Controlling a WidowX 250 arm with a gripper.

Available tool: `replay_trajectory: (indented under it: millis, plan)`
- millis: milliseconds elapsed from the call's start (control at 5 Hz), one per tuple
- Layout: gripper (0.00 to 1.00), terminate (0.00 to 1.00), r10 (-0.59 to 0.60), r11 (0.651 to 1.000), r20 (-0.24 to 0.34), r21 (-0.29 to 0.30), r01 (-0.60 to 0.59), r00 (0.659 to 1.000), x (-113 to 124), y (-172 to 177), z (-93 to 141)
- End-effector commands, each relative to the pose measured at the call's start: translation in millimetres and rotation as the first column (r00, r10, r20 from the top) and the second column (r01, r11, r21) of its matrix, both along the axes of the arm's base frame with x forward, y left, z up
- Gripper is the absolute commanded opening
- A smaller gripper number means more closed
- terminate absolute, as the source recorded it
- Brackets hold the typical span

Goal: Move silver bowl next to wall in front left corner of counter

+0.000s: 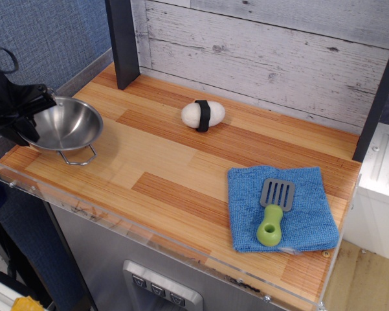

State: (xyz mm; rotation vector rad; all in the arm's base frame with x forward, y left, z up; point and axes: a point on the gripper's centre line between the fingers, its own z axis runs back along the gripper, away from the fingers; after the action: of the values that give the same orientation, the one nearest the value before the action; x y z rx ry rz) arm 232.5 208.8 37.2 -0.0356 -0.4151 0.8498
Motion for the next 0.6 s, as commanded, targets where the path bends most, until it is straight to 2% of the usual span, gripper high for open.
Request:
replay_trajectory:
  millis: [0, 200, 400]
  plan:
    - [0.0, 0.0, -0.018, 0.999, 0.058, 0.029, 0.017, 0.998, 2.8, 14.3, -2.7]
    - [0.0, 0.0, -0.022, 1.0, 0.051, 0.013, 0.021, 0.998, 3.7, 16.7, -6.7]
    - [1.0, 0.0, -0.017, 1.0, 0.037, 0.012, 0.017, 0.999, 2.2, 15.8, -5.2]
